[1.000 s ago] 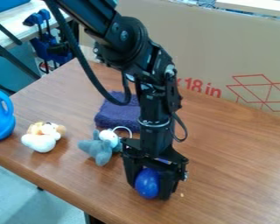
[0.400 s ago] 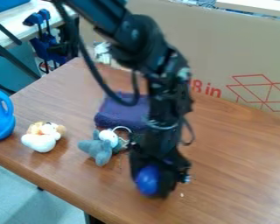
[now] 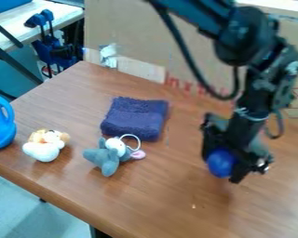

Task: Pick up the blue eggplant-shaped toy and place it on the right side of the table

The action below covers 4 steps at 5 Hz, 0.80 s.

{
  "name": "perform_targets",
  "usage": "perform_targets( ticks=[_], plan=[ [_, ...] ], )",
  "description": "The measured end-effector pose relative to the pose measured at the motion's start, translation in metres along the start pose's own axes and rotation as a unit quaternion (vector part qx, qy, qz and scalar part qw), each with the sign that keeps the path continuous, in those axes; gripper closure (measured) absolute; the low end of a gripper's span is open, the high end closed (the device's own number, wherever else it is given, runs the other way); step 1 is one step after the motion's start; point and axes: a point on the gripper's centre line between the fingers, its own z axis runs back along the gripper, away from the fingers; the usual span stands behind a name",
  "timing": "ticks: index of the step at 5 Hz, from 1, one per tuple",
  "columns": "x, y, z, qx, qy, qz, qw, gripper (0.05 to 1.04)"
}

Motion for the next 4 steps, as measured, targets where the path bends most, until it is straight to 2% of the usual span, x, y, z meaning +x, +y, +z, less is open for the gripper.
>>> perform_targets(
  ticks=[1, 2, 3, 4],
  plan=[
    [0.026, -0.016, 0.002, -0.057, -0.041, -0.030, 0.9971, 0.255],
    [0.045, -0.024, -0.001, -0.061, -0.024, -0.032, 0.9973, 0.255],
    [0.044, -0.027, -0.008, -0.059, -0.010, -0.025, 0.9979, 0.255],
    [0.043, -0.029, -0.023, -0.071, 0.009, -0.013, 0.9974, 0.255]
  ],
)
